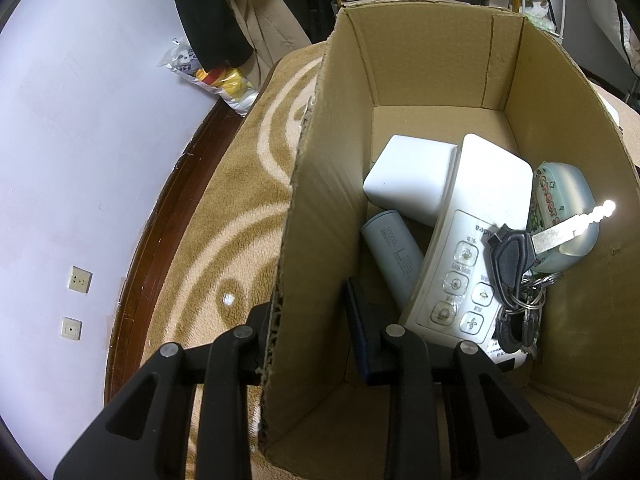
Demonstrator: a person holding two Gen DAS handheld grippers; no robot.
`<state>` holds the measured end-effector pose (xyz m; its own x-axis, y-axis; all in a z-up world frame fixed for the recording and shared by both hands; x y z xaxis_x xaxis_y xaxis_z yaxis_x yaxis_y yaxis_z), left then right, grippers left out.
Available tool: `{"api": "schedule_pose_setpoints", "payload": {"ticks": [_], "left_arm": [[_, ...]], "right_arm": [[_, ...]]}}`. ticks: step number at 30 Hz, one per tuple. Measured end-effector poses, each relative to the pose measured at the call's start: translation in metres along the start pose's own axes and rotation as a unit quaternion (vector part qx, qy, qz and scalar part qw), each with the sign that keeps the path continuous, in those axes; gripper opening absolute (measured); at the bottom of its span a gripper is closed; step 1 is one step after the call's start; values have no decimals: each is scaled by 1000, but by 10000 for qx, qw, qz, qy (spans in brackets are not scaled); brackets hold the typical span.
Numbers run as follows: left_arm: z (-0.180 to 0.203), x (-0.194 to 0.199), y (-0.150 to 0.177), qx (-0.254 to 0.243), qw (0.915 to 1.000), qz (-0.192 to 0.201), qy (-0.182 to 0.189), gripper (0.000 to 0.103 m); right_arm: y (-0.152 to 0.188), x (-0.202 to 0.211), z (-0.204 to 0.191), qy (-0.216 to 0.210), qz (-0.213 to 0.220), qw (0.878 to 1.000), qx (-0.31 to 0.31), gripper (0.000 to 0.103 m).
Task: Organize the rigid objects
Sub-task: 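Return the right tool to the rug and grasp the NFC smart card, then carry the NFC smart card into the box and release it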
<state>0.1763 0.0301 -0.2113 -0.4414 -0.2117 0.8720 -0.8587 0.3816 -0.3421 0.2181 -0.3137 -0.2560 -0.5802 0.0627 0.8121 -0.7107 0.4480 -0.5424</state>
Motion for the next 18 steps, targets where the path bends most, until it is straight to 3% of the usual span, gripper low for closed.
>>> {"api": "schedule_pose_setpoints", "payload": {"ticks": [7, 13, 18], "left_arm": [[0, 1, 0, 8, 10000, 6, 3, 28], [-1, 1, 0, 4, 10000, 8, -1, 28], [-2, 1, 0, 3, 10000, 4, -2, 28]], "right_arm": [[3, 20, -8, -94, 191, 9998, -10, 30], [-1, 52, -32, -302, 616, 9974, 197, 30], [-5, 79, -58, -667, 882, 9932, 362, 30]]}}
Point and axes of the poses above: each gripper's, at about its wrist camera, not at the fingertips, and x roughly against the way its jaws point, z to its right, y to its underside, the point moved 9 cm from there along -x, roughly the way its jaws point, and after that the axes turned 9 degrees about -x, right-handed, at the moved point
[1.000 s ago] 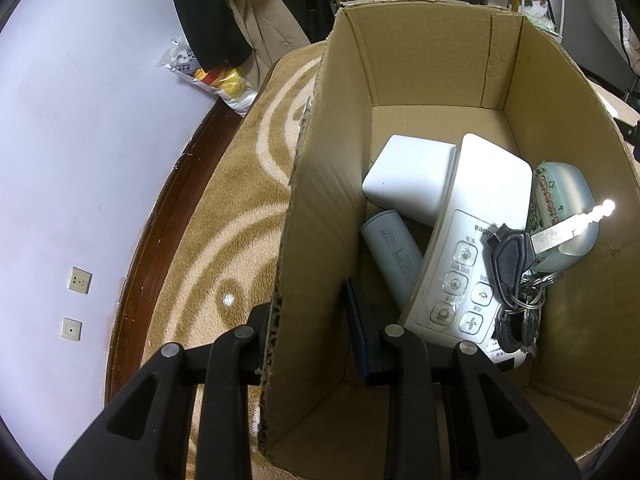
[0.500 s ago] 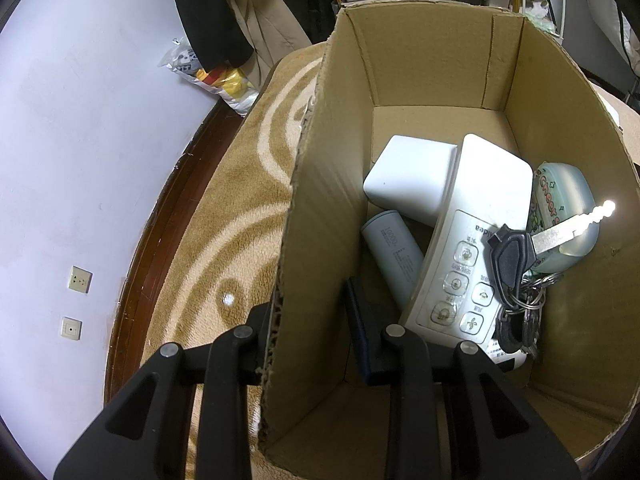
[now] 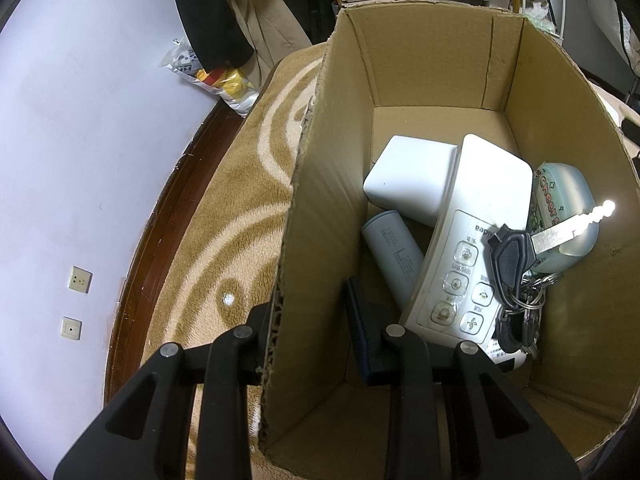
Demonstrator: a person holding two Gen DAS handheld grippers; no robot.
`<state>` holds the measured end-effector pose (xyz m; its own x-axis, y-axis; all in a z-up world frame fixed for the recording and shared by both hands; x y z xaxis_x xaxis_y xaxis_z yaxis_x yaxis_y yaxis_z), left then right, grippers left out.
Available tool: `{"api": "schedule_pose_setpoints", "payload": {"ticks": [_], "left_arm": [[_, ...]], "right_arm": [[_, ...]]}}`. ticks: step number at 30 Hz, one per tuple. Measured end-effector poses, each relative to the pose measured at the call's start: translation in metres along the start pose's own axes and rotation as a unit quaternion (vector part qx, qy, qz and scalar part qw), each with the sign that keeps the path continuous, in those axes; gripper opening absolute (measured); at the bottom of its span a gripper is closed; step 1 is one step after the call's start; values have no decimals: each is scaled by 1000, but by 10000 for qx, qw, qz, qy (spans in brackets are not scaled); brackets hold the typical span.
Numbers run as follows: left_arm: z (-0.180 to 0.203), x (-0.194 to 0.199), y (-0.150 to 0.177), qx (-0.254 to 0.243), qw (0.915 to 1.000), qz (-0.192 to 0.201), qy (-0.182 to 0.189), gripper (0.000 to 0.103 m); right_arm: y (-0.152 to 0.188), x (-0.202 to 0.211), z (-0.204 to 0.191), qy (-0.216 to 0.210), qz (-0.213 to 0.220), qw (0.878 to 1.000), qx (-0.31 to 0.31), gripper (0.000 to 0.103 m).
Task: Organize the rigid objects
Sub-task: 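Carry the NFC smart card into the box and release it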
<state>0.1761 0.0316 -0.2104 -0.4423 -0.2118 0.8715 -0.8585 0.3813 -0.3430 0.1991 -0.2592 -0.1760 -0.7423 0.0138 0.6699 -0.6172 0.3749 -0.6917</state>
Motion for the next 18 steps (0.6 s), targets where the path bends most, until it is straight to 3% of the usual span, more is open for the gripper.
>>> {"api": "schedule_pose_setpoints", "payload": {"ticks": [10, 18], "left_arm": [[0, 0, 0, -3, 10000, 2, 0, 28], [0, 0, 0, -1, 10000, 0, -3, 28]], "right_arm": [[-14, 57, -94, -809, 628, 9917, 774, 30], [-7, 79, -147, -1349, 704, 9818, 1134, 30]]}}
Point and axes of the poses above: each gripper's, at about its wrist camera, not at the fingertips, and x roughly against the way its jaws point, z to its right, y to its underside, the point moved 9 cm from there along -x, roughly the way its jaws point, and after that the axes turned 9 degrees about -x, right-handed, at the moved point
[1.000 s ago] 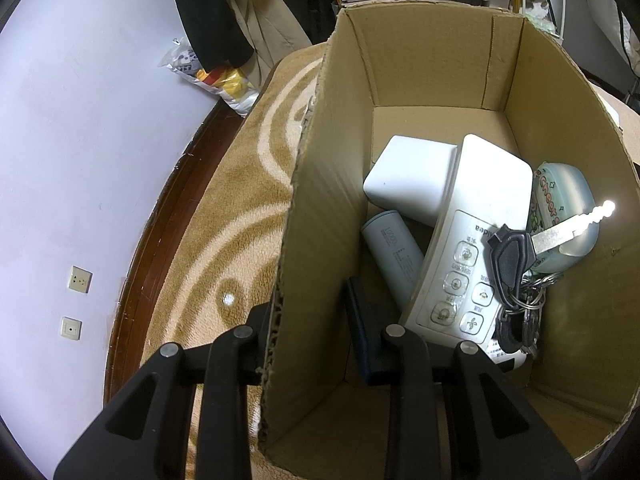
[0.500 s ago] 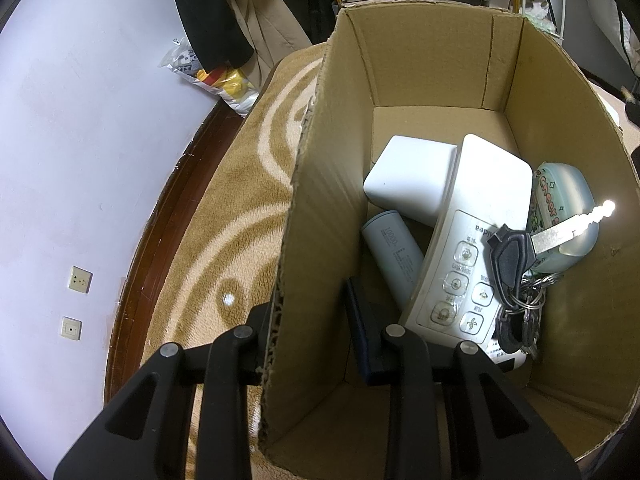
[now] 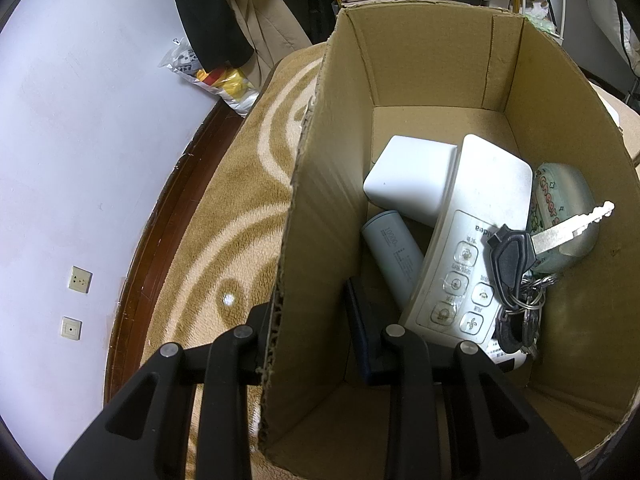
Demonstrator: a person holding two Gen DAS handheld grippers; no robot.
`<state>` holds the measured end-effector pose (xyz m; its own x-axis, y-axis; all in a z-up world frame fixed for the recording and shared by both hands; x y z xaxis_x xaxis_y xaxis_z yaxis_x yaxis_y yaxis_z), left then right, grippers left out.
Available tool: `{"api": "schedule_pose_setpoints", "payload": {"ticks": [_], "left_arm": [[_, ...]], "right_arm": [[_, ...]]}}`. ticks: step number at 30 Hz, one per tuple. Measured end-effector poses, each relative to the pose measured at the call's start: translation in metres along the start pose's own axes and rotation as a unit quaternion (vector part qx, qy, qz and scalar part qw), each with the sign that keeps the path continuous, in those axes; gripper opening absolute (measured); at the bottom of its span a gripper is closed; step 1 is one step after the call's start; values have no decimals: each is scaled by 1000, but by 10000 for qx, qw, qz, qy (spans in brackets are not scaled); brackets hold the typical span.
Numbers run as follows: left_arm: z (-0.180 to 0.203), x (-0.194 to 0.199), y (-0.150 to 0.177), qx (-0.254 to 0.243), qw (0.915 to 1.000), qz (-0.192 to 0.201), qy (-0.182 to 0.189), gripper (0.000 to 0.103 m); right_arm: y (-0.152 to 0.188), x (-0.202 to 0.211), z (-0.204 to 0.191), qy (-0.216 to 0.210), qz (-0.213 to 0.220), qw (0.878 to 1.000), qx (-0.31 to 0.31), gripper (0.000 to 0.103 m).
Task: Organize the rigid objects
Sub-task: 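Carry the NFC smart card into the box and release it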
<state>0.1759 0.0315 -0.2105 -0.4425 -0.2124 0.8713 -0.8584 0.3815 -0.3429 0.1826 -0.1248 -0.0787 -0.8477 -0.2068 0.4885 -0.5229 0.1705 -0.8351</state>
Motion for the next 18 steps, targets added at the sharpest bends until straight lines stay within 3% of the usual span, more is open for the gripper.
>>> {"api": "schedule_pose_setpoints", "payload": {"ticks": [18], "left_arm": [[0, 0, 0, 2, 10000, 1, 0, 28]], "right_arm": [[28, -4, -39, -705, -406, 9966, -150, 30]]}}
Point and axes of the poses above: each gripper's, at about its wrist camera, not at the fingertips, and x roughly against the way its jaws point, z to its right, y to its underside, the point moved 9 cm from there along -x, roughly the way its jaws point, and after that the axes turned 9 degrees about -x, right-handed, at the moved point
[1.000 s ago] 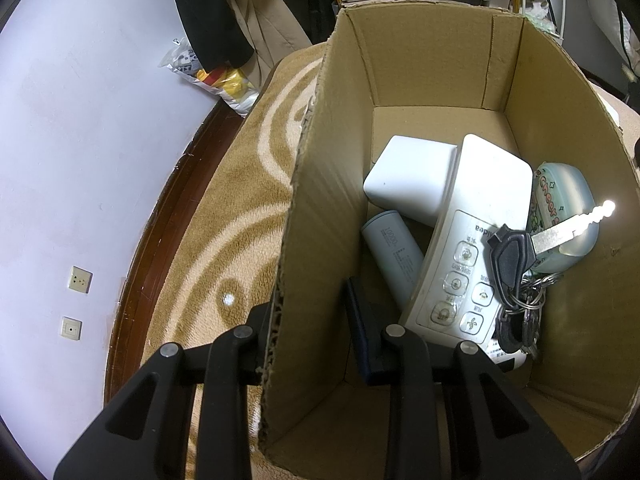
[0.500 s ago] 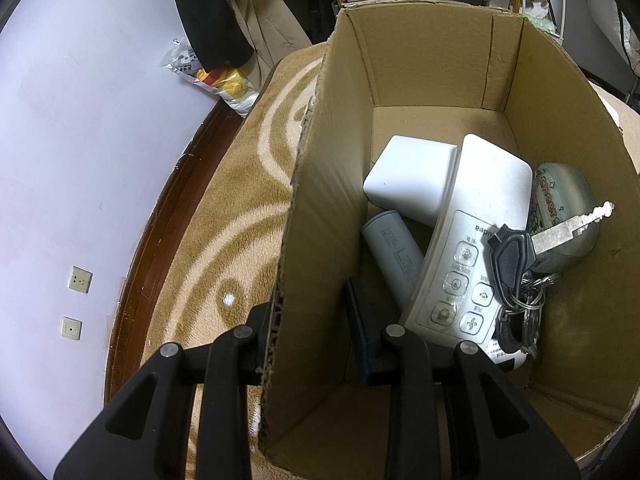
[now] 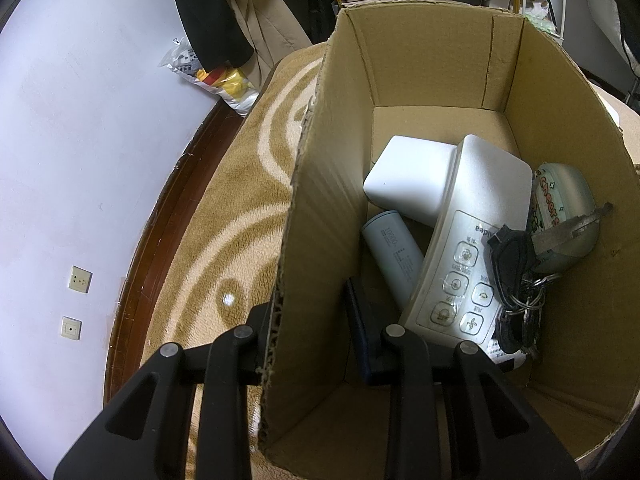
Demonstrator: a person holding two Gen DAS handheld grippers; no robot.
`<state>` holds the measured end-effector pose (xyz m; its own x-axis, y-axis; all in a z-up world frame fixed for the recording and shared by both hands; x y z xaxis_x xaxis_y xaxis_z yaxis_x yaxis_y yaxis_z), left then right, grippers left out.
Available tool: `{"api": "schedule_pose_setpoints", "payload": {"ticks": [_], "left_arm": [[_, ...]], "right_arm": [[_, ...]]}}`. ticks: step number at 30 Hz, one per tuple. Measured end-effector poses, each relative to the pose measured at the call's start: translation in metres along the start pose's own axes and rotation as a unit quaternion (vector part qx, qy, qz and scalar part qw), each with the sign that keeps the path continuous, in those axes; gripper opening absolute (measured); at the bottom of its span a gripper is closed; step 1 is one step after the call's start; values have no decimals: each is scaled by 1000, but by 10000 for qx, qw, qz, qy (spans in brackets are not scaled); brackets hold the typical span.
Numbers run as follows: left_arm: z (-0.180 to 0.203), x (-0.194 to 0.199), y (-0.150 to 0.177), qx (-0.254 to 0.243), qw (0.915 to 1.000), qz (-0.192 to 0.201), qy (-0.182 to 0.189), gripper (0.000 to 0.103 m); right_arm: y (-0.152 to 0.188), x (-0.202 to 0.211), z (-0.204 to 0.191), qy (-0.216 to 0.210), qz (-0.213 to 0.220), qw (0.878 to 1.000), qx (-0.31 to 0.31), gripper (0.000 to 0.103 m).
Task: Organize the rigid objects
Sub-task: 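Carry the NFC smart card into the box and release it, then return the right tool to the rug and grasp the white square charger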
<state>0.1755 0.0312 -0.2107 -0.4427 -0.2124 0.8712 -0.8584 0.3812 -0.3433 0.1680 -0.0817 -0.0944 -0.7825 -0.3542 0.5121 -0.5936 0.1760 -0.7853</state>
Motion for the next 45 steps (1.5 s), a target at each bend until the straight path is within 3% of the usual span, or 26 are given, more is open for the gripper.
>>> {"api": "schedule_pose_setpoints", "payload": {"ticks": [15, 18, 21, 22, 25, 26, 37, 45], "left_arm": [[-1, 0, 0, 8, 10000, -1, 6, 28], [-1, 0, 0, 8, 10000, -3, 7, 28], [-1, -1, 0, 3, 10000, -1, 1, 28], [-1, 0, 0, 10, 10000, -1, 5, 28], [-1, 0, 0, 6, 10000, 0, 5, 28], [-1, 0, 0, 6, 10000, 0, 4, 28], [0, -1, 0, 28, 10000, 0, 30, 28], [2, 0, 0, 29, 10000, -4, 27, 28]], "right_arm": [[14, -10, 10, -12, -248, 9993, -283, 34], [9, -10, 14, 115, -170, 9994, -267, 56], [3, -8, 22, 237, -63, 9991, -349, 68], [0, -7, 26, 305, -31, 9989, -368, 77], [-9, 0, 45, 740, 186, 9962, -416, 99], [-12, 2, 52, 841, 258, 9951, -459, 101], [-36, 12, 169, 2041, 431, 9726, -1023, 103], [-61, 12, 252, 2476, 567, 9591, -1250, 103]]}}
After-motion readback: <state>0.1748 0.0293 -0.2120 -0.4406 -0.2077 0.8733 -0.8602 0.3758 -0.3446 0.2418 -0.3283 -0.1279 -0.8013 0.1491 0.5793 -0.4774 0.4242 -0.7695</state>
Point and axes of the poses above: each gripper's, at about its wrist camera, not at the fingertips, and x roughly against the way its jaws point, z to its right, y to its underside, the point moved 9 cm from there along -x, roughly the way its jaws point, and after that the axes turned 9 degrees about -x, right-handed, at the moved point
